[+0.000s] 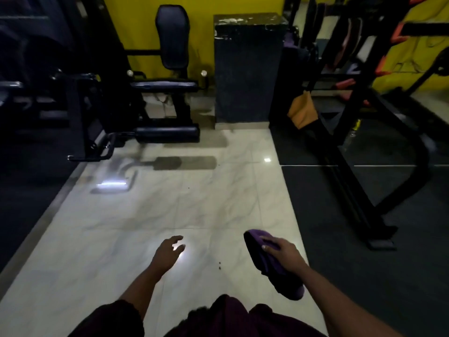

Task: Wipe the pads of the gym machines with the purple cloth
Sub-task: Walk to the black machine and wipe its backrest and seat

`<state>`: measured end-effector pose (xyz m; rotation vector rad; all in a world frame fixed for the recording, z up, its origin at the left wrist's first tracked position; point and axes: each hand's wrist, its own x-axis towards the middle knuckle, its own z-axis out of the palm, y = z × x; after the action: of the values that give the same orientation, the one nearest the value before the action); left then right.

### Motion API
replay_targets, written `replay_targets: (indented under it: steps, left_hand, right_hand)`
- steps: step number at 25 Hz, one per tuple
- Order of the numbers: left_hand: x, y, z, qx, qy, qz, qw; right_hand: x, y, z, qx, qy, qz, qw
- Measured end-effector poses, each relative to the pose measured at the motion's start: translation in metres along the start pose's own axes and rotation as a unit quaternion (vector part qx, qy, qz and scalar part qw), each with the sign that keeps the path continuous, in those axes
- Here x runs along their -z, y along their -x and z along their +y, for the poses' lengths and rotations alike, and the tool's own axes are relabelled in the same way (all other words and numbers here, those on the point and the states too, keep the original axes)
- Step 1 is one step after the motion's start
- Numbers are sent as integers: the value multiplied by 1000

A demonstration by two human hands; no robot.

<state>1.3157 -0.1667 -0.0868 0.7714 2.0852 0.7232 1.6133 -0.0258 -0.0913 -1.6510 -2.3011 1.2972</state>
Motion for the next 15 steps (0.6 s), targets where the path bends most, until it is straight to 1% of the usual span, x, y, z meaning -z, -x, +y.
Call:
replay_targets:
  steps: [3,8,12,15]
  left_hand:
    - [18,-66,41,12,10,24,1000]
    - [47,-218,117,0,24,52,998]
    - [71,-326,199,-10,25,39,999]
    - [93,-413,268,-37,21,31,999]
  right_hand:
    - [40,-92,-39,28,-5,1,1000]
    - [98,-269,-104,84,5,-13,996]
    - [153,-382,-151,72,11,-5,997]
    - [204,-467,-186,56,-45,31,997]
